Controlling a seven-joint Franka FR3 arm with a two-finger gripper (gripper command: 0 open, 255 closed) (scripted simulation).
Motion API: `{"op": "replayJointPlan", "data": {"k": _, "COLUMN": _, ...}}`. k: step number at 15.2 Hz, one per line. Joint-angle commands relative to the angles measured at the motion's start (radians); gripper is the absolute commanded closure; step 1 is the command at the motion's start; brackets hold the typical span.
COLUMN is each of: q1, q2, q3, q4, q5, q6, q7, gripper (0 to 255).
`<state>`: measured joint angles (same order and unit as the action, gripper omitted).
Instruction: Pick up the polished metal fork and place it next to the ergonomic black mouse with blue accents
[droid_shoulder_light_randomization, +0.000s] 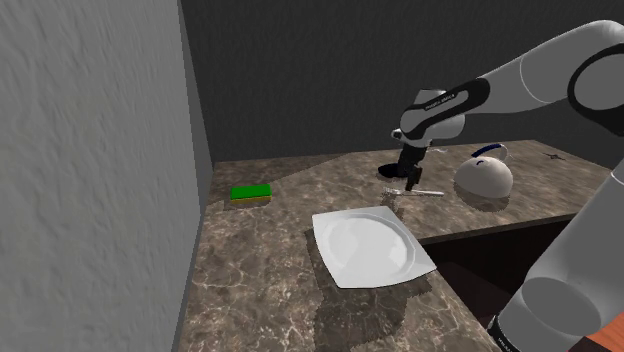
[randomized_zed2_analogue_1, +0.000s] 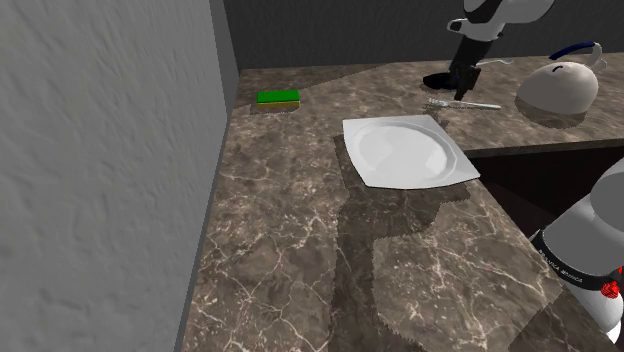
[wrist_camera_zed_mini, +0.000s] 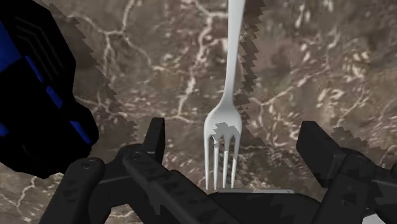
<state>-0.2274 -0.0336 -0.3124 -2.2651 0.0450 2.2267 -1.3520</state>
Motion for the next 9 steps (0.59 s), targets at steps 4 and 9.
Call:
{"op": "replayJointPlan", "data": {"k": 4, "q1": -0.001, "q2": -0.041, "q3": 0.001, "q4": 0.047, "q5": -0.018, "q6": -0.087, "q7": 0.014, "gripper": 0}}
{"op": "replayJointPlan", "data": {"k": 9, "q1": -0.001, "q2": -0.041, "q3": 0.001, "q4": 0.047, "q5": -0.017, "q6": -0.087, "q7": 0.014, "gripper": 0}}
